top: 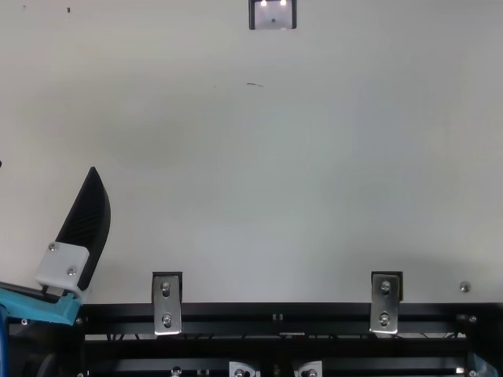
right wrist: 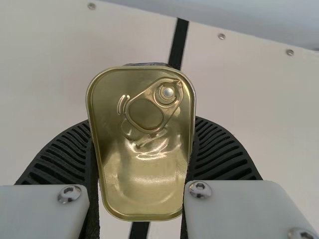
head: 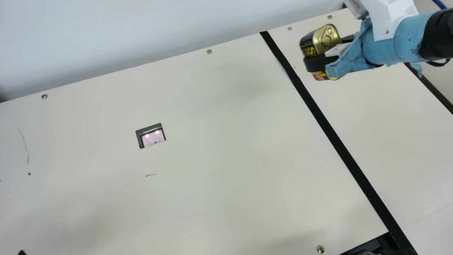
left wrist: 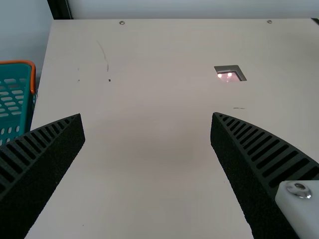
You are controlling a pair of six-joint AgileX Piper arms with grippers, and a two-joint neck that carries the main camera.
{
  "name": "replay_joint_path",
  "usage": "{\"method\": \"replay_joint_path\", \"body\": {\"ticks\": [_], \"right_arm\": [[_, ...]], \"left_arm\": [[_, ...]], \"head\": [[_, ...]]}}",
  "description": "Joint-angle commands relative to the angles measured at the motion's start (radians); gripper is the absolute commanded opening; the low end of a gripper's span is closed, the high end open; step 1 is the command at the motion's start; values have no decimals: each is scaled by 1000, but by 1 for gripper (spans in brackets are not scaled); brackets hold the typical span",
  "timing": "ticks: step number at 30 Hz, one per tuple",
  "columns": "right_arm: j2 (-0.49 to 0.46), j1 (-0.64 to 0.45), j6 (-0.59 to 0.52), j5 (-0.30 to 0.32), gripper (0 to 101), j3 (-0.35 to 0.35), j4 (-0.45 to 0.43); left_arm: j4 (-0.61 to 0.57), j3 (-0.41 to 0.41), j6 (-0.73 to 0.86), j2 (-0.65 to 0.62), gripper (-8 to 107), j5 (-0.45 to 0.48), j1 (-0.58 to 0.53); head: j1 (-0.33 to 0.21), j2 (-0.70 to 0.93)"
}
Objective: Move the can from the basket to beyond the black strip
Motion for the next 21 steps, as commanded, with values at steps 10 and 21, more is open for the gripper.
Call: {"method": "replay_joint_path", "body": {"ticks": [10, 21], "right_arm": [[56, -58, -5, 46, 0, -57, -153], [132, -55, -3, 69, 0, -83, -236]], "left_arm": [[0, 0, 0, 0, 90, 0, 0], [0, 0, 0, 0, 90, 0, 0]], "head": [[-30, -10], [-30, -10]]}}
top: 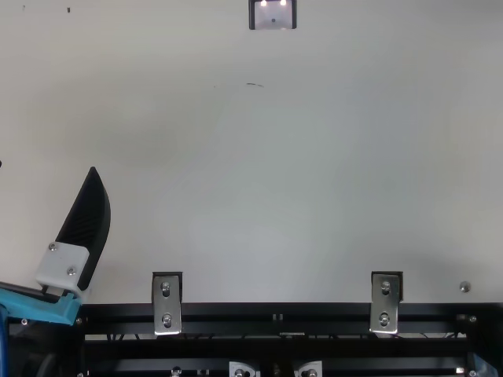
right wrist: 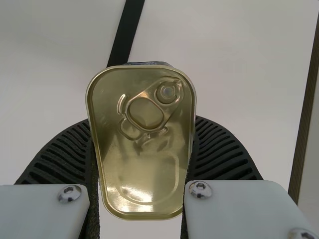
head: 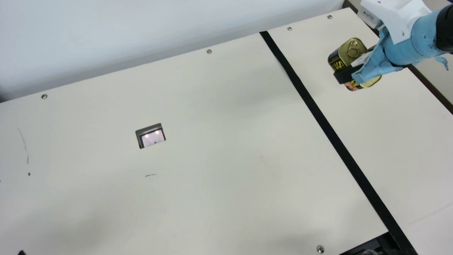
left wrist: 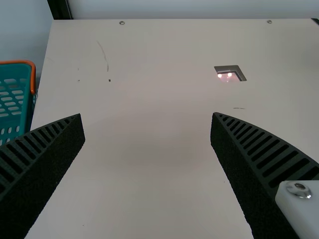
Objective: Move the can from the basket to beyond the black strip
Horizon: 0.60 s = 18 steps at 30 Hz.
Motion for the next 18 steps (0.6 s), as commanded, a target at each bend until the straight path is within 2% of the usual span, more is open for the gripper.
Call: {"method": "replay_joint_path", "body": {"ticks": [1, 18], "right_arm": [[13, 6, 7, 1, 0, -2, -15], [83, 50, 78, -8, 0, 30, -96]], "left_arm": [[0, 0, 0, 0, 90, 0, 0], [0, 0, 0, 0, 90, 0, 0]], "head": [[-30, -10], [-30, -10]]}}
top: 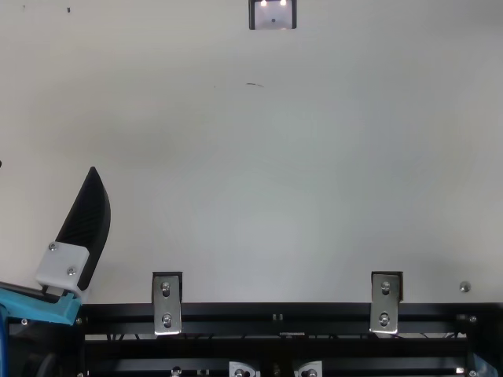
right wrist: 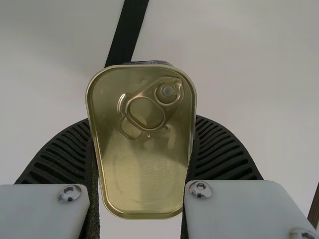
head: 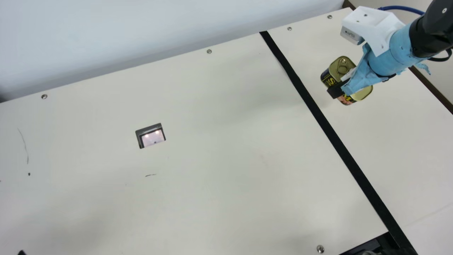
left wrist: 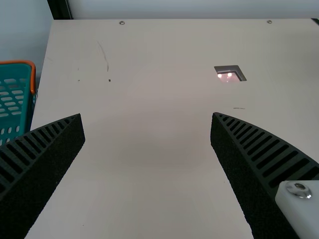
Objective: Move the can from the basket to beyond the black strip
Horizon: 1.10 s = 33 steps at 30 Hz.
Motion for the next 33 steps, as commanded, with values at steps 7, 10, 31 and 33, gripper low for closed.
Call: {"method": "replay_joint_path", "body": {"ticks": [7, 10, 31, 33], "right_arm": [[12, -4, 48, -19, 0, 30, -39], [16, -11, 65, -33, 0, 44, -56], [36, -64, 102, -173, 101, 136, -44], [29, -61, 94, -175, 101, 127, -22]], "left_arm": [[0, 0, 0, 0, 90, 0, 0], [0, 0, 0, 0, 90, 0, 0], [0, 0, 0, 0, 90, 0, 0], [0, 0, 0, 0, 90, 0, 0]], "head": [[-30, -10], [-30, -10], [-30, -10], [-30, -10]]}}
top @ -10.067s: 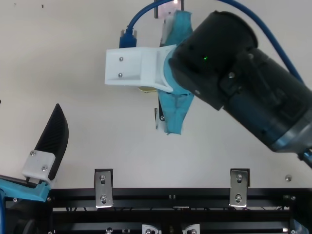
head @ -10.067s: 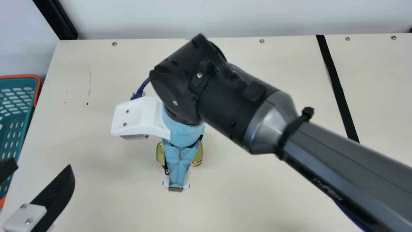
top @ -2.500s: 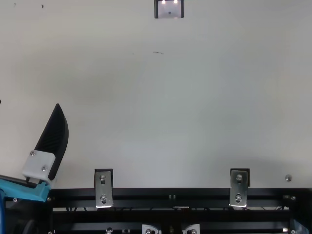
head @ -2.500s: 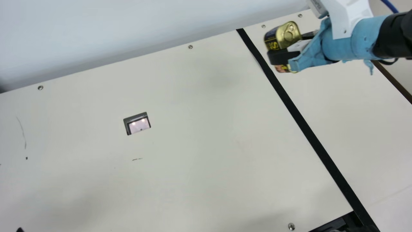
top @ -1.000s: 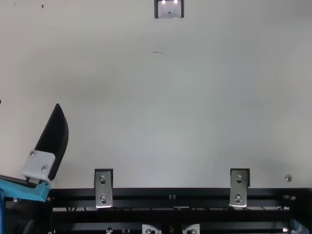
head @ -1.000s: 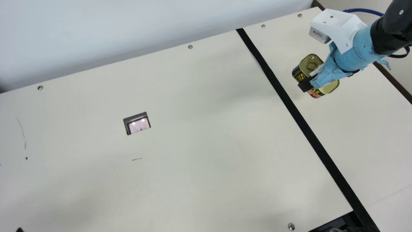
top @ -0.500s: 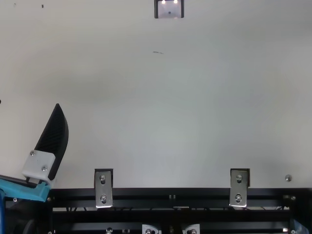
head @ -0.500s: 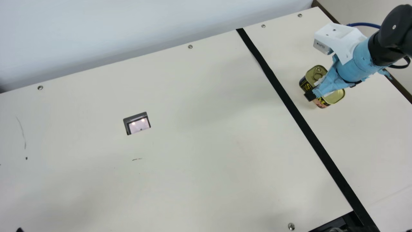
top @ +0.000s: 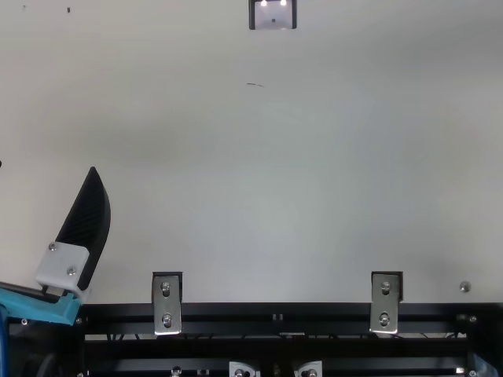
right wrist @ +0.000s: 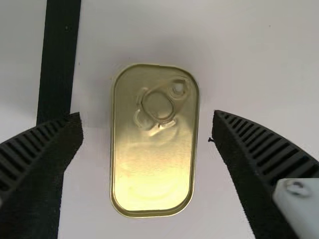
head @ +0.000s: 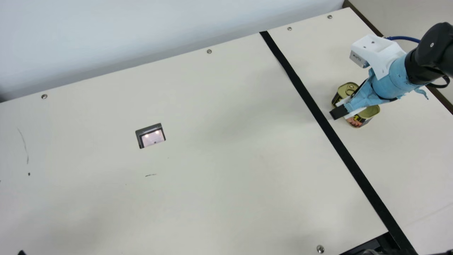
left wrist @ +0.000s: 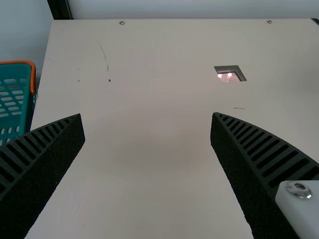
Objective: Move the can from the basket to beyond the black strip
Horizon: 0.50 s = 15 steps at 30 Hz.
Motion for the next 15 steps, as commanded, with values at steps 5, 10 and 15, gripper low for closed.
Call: {"method": "replay_joint_path", "body": {"ticks": [5, 10, 15], "right_arm": [[-34, 15, -46, 27, 101, -53, 101], [-72, 42, -71, 83, 101, -114, 191], [-105, 88, -62, 126, 101, -166, 258]], "left_arm": [[0, 0, 0, 0, 90, 0, 0], [0, 0, 0, 0, 90, 0, 0], [0, 0, 0, 0, 90, 0, 0]], "head": [[-30, -10], [-30, -10], [-30, -10]]}}
